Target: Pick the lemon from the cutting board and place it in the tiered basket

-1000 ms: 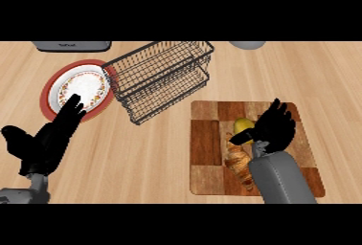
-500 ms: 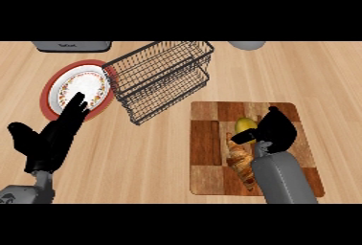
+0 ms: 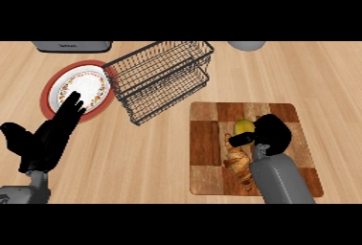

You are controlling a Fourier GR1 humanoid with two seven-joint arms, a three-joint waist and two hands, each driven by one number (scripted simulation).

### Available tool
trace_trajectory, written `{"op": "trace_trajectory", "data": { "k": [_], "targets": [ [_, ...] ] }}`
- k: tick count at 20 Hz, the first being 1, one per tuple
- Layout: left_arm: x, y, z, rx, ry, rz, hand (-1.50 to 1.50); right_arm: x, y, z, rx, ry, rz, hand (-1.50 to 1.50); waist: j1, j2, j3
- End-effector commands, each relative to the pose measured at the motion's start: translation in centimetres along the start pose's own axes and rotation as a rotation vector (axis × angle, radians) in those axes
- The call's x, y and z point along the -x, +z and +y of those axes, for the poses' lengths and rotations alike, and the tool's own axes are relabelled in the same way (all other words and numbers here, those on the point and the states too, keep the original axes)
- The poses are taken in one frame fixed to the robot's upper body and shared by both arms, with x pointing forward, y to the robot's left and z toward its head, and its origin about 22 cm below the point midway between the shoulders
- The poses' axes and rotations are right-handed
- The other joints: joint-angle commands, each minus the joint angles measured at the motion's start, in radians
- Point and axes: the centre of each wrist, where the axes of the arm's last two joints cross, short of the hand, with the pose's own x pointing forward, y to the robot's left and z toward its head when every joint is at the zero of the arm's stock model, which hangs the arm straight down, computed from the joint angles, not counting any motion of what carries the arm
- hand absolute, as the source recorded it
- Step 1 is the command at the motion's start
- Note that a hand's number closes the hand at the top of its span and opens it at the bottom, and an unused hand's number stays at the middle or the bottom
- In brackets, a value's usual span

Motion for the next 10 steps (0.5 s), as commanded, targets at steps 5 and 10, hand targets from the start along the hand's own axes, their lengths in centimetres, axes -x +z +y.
{"op": "trace_trajectory", "data": {
  "k": [5,10],
  "targets": [
    [0.1,0.7,-0.8,-0.027,-0.001,0.020,0.00,6.0,8.3,5.4,-0.065,0.167,-0.044,1.50,-0.033,-0.002,0.006],
    [1.0,1.4,0.4,-0.040,0.001,0.013,0.00,9.2,14.2,4.9,0.115,0.140,-0.106,1.50,-0.035,-0.001,0.005]
  ]
}}
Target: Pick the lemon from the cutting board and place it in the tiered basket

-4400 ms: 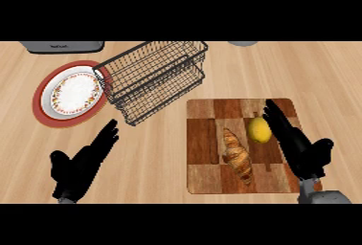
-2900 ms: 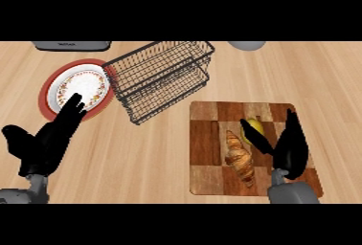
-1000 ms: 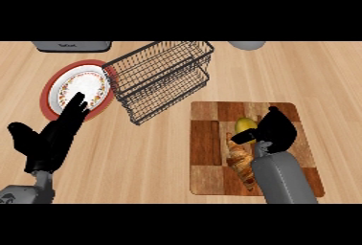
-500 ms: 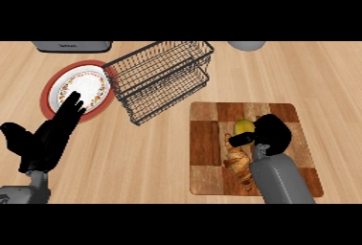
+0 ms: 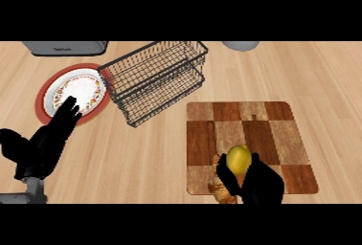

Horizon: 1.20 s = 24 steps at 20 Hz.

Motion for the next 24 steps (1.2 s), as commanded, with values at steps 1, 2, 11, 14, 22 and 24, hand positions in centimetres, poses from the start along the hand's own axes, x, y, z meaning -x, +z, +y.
{"op": "trace_trajectory", "data": {
  "k": [1,2,11,14,22,24],
  "targets": [
    [0.6,0.0,-0.4,-0.004,0.011,0.004,0.00,1.1,5.5,-0.7,0.131,-0.003,0.072,1.50,-0.005,0.012,0.007],
    [0.0,0.6,-0.8,0.014,0.010,-0.006,0.00,2.1,5.5,-1.0,0.198,-0.026,0.057,1.50,0.000,0.011,0.008],
    [-0.3,0.3,0.9,-0.001,-0.007,-0.004,0.00,0.4,11.1,-9.4,0.586,-0.453,-0.200,1.50,0.008,0.010,0.008],
    [-1.0,-0.2,-0.5,0.027,0.008,-0.009,0.00,0.0,13.5,-10.5,0.602,-0.472,-0.258,1.50,0.015,0.015,0.008],
    [-0.8,-0.2,-0.8,0.051,0.006,-0.020,0.00,-2.4,12.6,-12.1,0.568,-0.448,-0.356,1.50,0.058,0.024,0.006],
    [-0.6,-0.4,-2.0,0.066,0.007,-0.029,0.00,-3.6,12.3,-12.3,0.563,-0.454,-0.360,1.50,0.061,0.027,0.006]
  ]
}}
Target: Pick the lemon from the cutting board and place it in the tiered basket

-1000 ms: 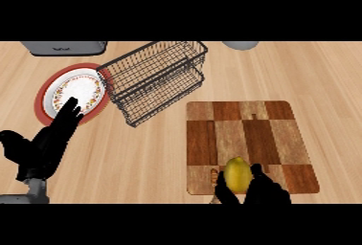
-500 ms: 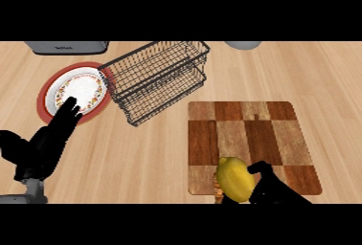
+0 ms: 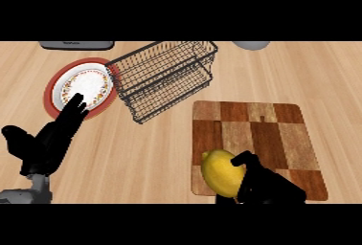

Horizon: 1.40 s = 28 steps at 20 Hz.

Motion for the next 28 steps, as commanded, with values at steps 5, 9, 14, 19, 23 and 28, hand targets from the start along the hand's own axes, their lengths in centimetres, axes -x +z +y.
{"op": "trace_trajectory", "data": {
  "k": [5,9,14,19,23,28],
  "targets": [
    [-1.1,-1.1,-1.1,0.031,-0.009,-0.011,0.00,-4.8,-4.0,-0.7,-0.047,-0.115,0.149,1.50,0.028,0.010,-0.001],
    [-0.5,-1.2,-0.8,0.024,-0.019,-0.018,0.00,-6.6,-6.6,0.1,-0.046,-0.128,0.177,1.50,0.046,0.011,-0.002],
    [0.1,-1.5,-2.2,0.060,-0.005,-0.013,0.00,-8.9,-10.5,1.5,-0.057,-0.107,0.217,1.50,0.063,0.014,-0.002],
    [-1.3,-2.0,-2.0,0.055,-0.009,-0.015,0.00,-10.9,-14.2,1.6,-0.106,-0.110,0.276,1.50,0.060,0.010,0.000],
    [-1.2,-1.8,-2.0,0.069,-0.018,-0.018,0.00,-11.7,-14.8,4.5,-0.135,-0.085,0.304,1.50,0.073,0.013,0.000],
    [-1.0,-2.5,-1.9,0.035,-0.023,-0.017,0.00,-13.4,-16.7,5.4,-0.136,-0.087,0.284,1.50,0.049,0.011,0.001]
  ]
}}
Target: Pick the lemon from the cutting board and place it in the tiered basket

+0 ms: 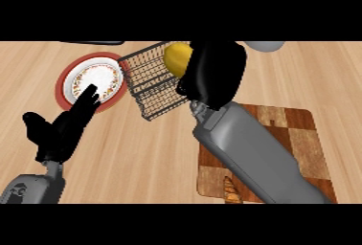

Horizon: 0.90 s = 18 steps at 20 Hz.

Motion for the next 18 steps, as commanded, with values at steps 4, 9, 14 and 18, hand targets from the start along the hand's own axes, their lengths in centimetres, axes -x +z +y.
{"op": "trace_trajectory", "data": {
  "k": [4,9,14,18],
  "targets": [
    [-0.1,-0.9,-0.6,-0.011,0.002,-0.006,0.00,-1.6,-1.4,3.0,0.027,-0.020,0.219,1.50,-0.011,0.003,0.000],
    [0.5,0.5,0.7,-0.008,-0.013,-0.007,0.00,-1.7,-3.1,4.3,0.053,0.004,0.215,1.50,-0.006,0.000,0.001],
    [1.2,0.6,0.0,-0.003,0.004,-0.002,0.00,-1.1,-4.3,4.6,0.189,-0.111,0.186,1.50,-0.011,0.004,0.001],
    [-0.8,-0.5,0.4,0.003,-0.004,-0.008,0.00,-1.6,-5.0,5.4,0.167,-0.076,0.199,-1.50,0.004,0.007,0.001]
  ]
}}
